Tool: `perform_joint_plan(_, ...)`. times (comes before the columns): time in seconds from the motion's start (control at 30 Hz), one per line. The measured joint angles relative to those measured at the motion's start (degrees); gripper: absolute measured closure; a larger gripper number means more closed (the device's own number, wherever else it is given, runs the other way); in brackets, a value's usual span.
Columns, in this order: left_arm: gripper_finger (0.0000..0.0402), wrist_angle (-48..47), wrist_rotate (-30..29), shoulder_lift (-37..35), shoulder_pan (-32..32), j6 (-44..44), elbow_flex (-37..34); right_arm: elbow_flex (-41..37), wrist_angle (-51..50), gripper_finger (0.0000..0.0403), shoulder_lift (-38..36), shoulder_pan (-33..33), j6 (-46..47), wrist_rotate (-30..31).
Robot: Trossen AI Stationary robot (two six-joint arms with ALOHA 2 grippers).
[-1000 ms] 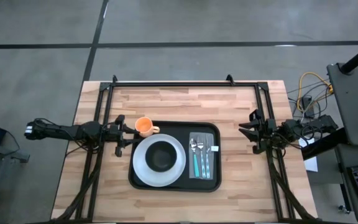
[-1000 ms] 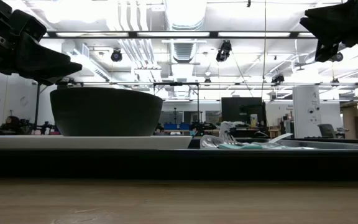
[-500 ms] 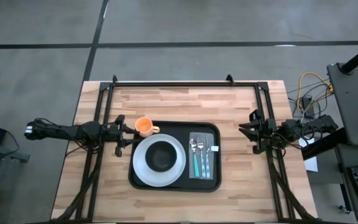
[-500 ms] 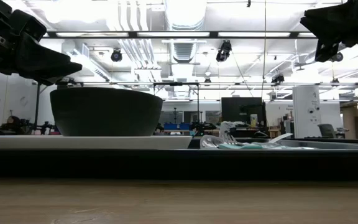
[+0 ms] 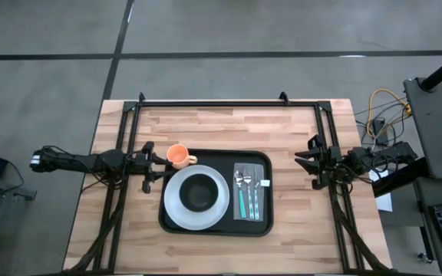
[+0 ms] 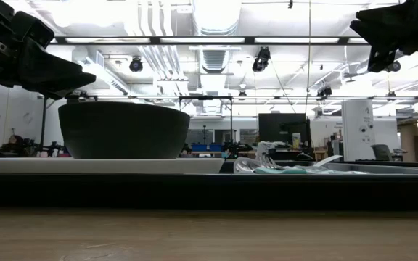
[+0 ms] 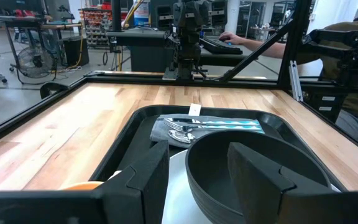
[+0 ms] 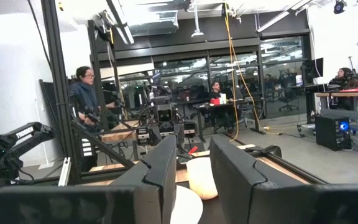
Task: Set up tray
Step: Return to Home Position
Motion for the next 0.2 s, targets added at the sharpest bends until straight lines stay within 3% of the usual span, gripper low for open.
perform_joint_plan(0.2, 0.0256, 0.0, 0.0, 0.0, -0.02, 0.01, 0.0, 0.0, 0.0, 0.0323, 0.0, 0.0, 0.0, 0.02)
